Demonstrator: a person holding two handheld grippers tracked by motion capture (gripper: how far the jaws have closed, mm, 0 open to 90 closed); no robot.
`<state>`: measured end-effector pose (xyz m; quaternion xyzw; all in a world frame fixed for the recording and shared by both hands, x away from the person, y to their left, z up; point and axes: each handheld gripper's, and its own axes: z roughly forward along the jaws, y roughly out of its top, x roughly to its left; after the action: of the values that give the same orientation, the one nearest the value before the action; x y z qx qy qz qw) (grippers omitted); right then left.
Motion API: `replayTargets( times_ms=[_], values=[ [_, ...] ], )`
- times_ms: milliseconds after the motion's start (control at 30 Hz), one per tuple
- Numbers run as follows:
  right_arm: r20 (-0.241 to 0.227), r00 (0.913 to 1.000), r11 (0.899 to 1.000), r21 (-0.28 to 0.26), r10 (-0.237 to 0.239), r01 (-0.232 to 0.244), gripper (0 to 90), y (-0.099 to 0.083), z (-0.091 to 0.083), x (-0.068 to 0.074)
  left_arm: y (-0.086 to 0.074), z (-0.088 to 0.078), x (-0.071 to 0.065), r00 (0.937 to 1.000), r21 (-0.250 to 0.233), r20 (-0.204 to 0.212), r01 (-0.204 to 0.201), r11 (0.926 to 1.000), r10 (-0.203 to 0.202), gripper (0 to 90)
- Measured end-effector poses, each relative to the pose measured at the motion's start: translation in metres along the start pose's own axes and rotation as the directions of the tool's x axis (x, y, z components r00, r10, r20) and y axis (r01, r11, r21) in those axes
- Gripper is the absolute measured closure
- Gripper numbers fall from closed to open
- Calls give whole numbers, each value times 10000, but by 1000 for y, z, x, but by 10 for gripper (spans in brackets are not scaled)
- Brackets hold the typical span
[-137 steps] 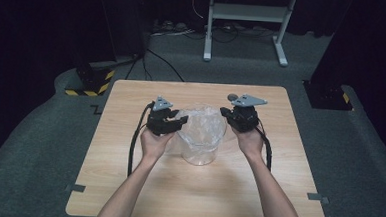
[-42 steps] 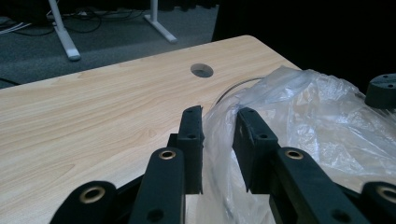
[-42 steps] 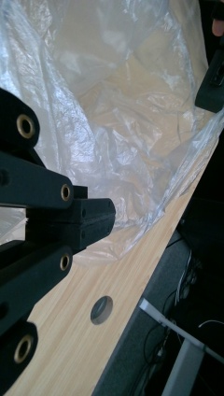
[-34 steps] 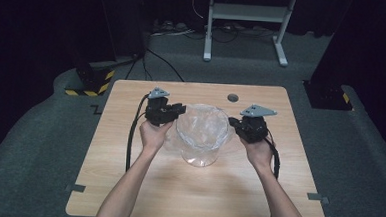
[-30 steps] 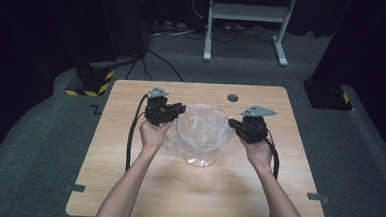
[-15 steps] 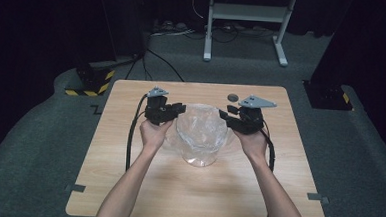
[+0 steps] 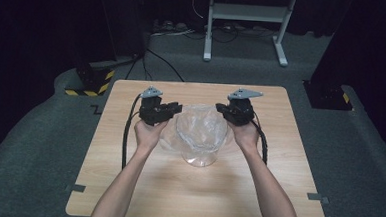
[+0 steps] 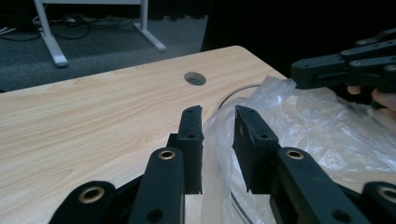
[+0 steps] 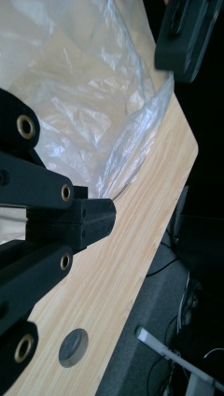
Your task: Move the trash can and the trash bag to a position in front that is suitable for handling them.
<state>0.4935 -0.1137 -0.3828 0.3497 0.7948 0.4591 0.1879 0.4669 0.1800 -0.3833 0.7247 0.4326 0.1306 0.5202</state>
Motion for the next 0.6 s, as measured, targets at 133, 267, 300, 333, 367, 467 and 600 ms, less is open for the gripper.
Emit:
replayTargets(
  times_ms=[133,267,300,333,367,467,600],
  values=[
    [81,10000,10000,-36,-15,16,900,-1,3,-1,1,4,5,9999,131,43,119,9998,-120,770],
    [124,9999,9999,-106,71,-70,900,-1,4,-3,1,9,7,9993,178,133,349,9992,-352,834],
    [139,9998,9999,-112,105,-103,900,-1,5,-3,1,11,8,9992,176,111,372,9992,-374,855],
    [145,9998,9998,-128,144,-142,900,-1,5,-4,0,12,9,9994,208,70,336,9992,-338,877],
    [129,9997,9996,-138,230,-228,900,-1,6,-4,0,14,9,9993,212,53,379,9991,-380,895],
    [86,9993,9991,-195,366,-364,900,-2,7,-8,-2,18,12,9986,353,-12,526,9980,-526,900],
    [100,9984,9983,-164,554,-552,900,-4,10,-12,-4,23,15,9976,480,-63,688,9965,-685,900]
  ],
)
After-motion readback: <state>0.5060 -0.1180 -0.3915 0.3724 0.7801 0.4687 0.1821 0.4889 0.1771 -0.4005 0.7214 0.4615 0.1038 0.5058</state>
